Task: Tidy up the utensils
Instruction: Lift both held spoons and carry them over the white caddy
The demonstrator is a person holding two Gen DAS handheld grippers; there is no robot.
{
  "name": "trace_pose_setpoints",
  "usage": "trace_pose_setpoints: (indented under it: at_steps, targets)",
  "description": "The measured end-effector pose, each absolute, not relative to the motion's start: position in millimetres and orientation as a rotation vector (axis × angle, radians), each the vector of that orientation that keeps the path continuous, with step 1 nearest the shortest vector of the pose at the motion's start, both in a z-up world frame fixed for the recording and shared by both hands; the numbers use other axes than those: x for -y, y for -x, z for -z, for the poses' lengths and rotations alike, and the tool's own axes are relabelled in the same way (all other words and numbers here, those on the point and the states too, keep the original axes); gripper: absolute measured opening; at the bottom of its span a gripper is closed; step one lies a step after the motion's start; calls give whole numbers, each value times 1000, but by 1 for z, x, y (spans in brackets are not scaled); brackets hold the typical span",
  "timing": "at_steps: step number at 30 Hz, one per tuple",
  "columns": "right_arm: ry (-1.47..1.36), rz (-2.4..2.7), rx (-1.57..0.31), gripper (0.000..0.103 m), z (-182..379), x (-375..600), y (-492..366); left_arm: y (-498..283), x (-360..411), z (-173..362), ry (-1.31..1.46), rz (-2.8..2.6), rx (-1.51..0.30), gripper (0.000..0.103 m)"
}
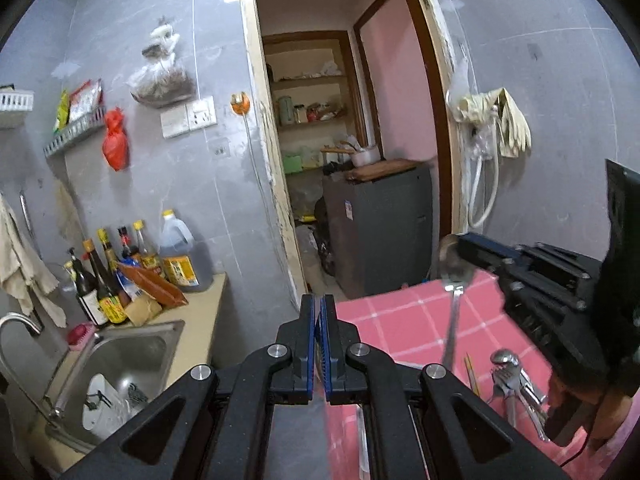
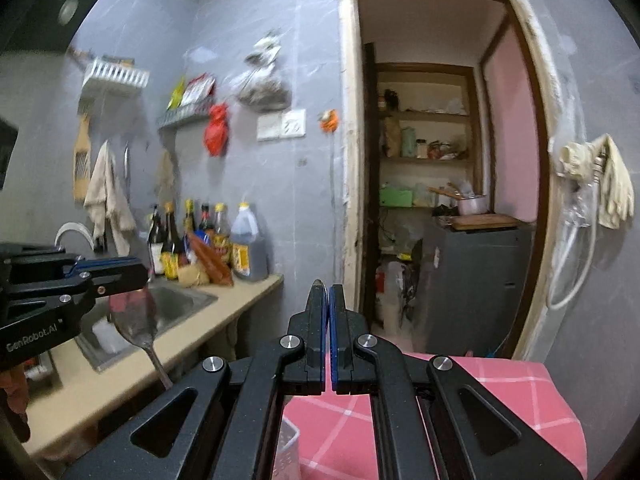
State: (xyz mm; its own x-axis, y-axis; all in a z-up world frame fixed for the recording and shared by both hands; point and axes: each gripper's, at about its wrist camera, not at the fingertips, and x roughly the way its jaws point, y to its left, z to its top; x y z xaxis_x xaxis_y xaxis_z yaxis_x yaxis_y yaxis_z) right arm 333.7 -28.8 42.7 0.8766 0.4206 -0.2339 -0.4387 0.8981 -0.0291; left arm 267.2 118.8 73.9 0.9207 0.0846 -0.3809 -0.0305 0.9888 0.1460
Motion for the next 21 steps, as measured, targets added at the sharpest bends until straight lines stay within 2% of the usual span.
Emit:
trace_pose_setpoints:
  at_steps: [7,21]
  targets:
    - [120,-502,-298,2,-15,23,-337,-272,-128,-47,-50,-32,-448,4]
    - [-27,-598,-460,5,15,50,-348,-274,-134,-27,141,135,-514,6]
